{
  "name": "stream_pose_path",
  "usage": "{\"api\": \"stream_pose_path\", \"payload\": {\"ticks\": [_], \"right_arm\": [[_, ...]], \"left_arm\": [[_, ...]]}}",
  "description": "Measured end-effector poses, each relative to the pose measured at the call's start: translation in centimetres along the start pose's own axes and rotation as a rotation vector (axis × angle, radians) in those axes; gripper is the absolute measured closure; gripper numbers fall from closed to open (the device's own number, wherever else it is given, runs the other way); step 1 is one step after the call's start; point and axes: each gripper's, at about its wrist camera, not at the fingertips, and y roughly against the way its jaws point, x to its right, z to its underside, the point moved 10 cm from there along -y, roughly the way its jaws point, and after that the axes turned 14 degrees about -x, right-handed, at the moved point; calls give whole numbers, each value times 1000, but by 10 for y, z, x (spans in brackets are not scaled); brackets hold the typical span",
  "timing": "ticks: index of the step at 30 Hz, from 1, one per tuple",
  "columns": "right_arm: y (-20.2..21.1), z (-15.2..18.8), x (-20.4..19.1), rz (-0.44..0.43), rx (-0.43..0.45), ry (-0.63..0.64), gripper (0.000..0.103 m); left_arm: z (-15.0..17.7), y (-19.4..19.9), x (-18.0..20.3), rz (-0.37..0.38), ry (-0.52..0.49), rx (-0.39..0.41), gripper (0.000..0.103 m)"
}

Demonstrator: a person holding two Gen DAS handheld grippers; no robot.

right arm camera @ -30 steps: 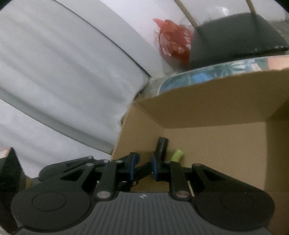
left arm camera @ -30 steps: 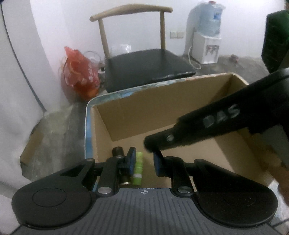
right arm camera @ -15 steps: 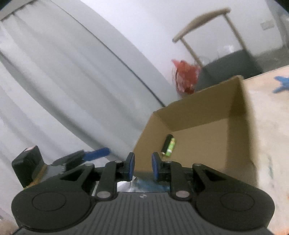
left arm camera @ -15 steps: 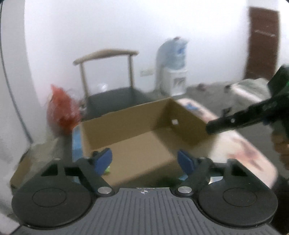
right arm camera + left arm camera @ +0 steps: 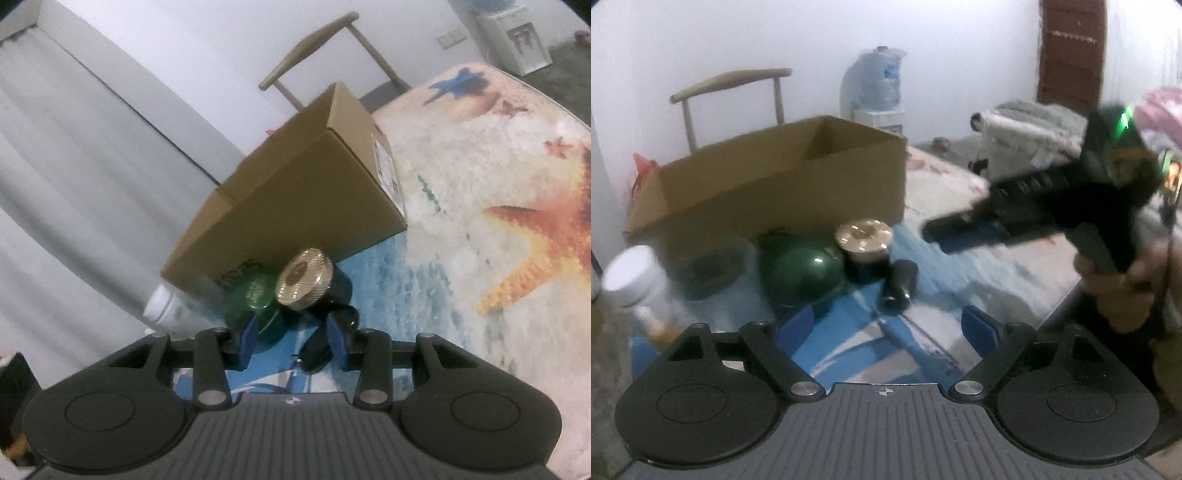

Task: Organize rigid objects
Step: 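Withdraw the right gripper from the box toward the table, then grasp the black oval case with the right gripper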

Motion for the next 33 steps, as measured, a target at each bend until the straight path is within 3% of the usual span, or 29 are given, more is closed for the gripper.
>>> {"api": "stream_pose_path", "payload": {"ticks": [9, 16, 20, 29, 33], "right_arm": [[-16, -11, 4, 144, 7, 129, 59], [-30, -7, 11, 170, -10, 182, 59], [-38, -2, 16, 134, -43, 163, 64], [-43, 12, 2, 76, -92, 194, 65], [-41, 17, 0, 56, -102, 176, 65]], "left_arm": [[-8, -59, 18, -65, -44, -32, 25], [-7, -76, 13, -52, 10, -56, 29], [-7, -76, 15, -28, 28, -54, 30], [9, -63, 32, 49, 19, -51, 34], [18, -54, 28, 47, 32, -48, 34]]}}
